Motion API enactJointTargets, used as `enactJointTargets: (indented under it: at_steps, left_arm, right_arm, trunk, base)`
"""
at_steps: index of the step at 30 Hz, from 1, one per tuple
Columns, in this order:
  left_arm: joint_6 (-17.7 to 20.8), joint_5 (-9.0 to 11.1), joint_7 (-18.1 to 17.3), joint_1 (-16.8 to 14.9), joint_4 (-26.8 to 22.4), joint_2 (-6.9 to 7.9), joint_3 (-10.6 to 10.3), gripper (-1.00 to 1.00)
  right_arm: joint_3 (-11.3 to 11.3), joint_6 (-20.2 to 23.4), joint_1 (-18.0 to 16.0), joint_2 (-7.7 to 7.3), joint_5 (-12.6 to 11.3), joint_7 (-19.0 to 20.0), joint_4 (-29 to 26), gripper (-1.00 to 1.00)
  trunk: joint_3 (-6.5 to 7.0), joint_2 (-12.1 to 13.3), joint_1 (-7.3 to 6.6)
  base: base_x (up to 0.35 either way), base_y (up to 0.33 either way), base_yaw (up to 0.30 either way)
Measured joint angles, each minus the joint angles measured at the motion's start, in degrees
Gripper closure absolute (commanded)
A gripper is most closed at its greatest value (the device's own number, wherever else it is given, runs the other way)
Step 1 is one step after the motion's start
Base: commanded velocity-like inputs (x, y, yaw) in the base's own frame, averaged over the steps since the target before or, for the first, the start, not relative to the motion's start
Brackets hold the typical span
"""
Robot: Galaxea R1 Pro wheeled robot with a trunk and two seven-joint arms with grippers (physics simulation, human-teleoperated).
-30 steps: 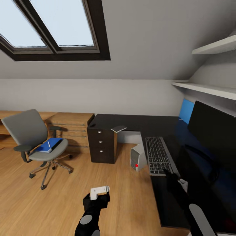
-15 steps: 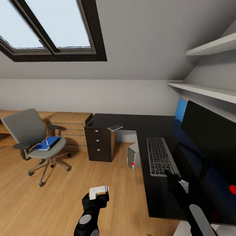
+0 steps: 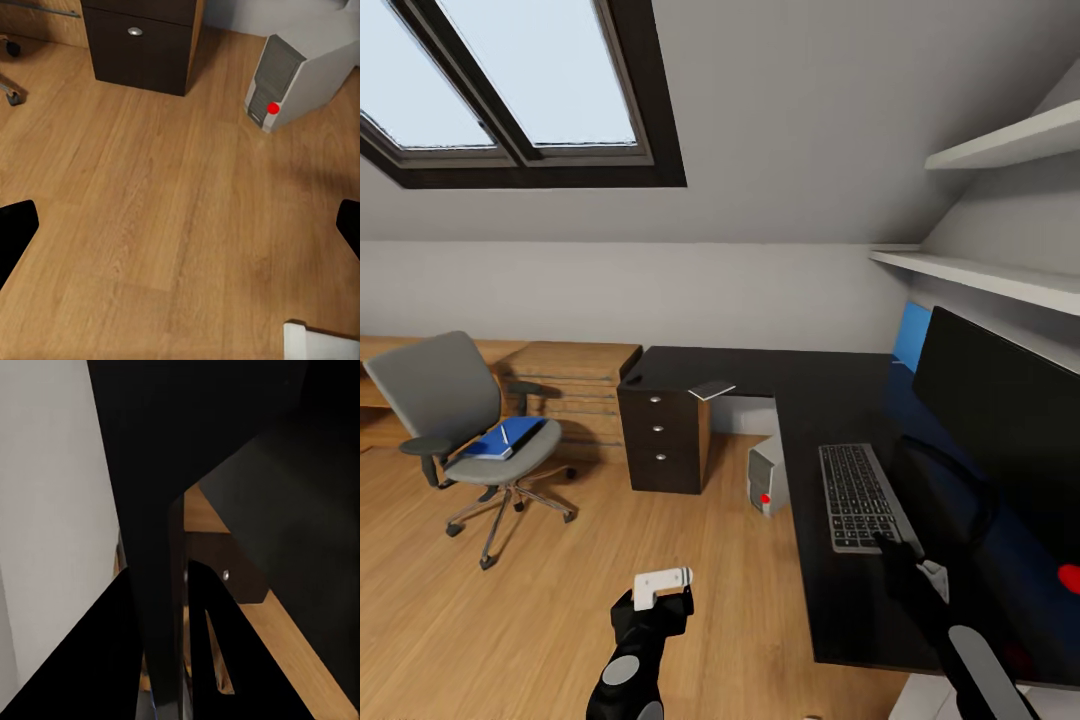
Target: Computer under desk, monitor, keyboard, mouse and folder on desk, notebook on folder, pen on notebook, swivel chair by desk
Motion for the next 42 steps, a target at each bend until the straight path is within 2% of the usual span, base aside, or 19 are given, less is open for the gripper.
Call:
enactJointTargets:
  at_steps: [10, 15, 19, 20, 21, 23, 26, 42]
  left_arm:
    - [0.16, 0.08, -0.35, 0.00, 0.17, 0.00, -0.02, -1.00]
    - [0.17, 0.08, -0.42, 0.00, 0.19, -0.04, -0.02, -1.00]
    - [0.17, 0.10, -0.44, 0.00, 0.32, -0.08, -0.07, -1.00]
    - [0.17, 0.09, -0.44, 0.00, 0.35, -0.08, -0.05, -1.00]
    - [0.17, 0.09, -0.44, -0.01, 0.37, -0.09, -0.05, -1.00]
    - [0.17, 0.04, -0.44, 0.00, 0.37, -0.09, -0.03, -1.00]
    - [0.17, 0.00, -0.44, 0.00, 0.38, -0.09, -0.03, -1.00]
    - [0.09, -0.09, -0.30, 0.00, 0.33, -0.08, -0.04, -1.00]
  right_arm:
    - [-0.05, 0.01, -0.53, -0.46, 0.02, -0.07, 0.81, 1.00]
    - [-1.52, 0.09, -0.94, -0.46, 0.13, -0.15, 2.16, 1.00]
    - [-1.79, 0.11, -7.04, -1.04, -0.05, -0.09, 8.55, 1.00]
    - [-1.80, 0.06, -9.74, -1.34, 0.08, -0.08, 11.93, 1.00]
    - [-1.76, -0.02, -13.81, -1.52, 0.09, -0.07, 17.52, 1.00]
    - [-1.79, -0.20, -18.41, -1.64, -0.61, 0.15, 23.67, 1.00]
    - [-1.73, -0.99, -21.32, -1.70, -0.48, 1.93, 28.41, 1.00]
    - [-1.62, -1.44, -22.35, -1.74, -0.48, 1.93, 29.66, 1.00]
  trunk:
    - [0.00, -0.01, -0.02]
    - [0.00, 0.00, -0.01]
    - [0.00, 0.00, 0.00]
    - [0.00, 0.01, 0.00]
    - [0.01, 0.01, 0.01]
    - [0.01, -0.01, 0.00]
    - [0.01, -0.01, 0.00]
    - [0.01, -0.01, 0.00]
  base:
    - [0.160, -0.146, 0.000]
    - [0.143, -0.131, 0.000]
    - [0.021, -0.019, 0.000]
    - [0.004, -0.004, 0.000]
    - [0.003, -0.002, 0.000]
    - [0.001, -0.001, 0.000]
    - [0.000, 0.000, 0.000]
    - [0.000, 0.000, 0.000]
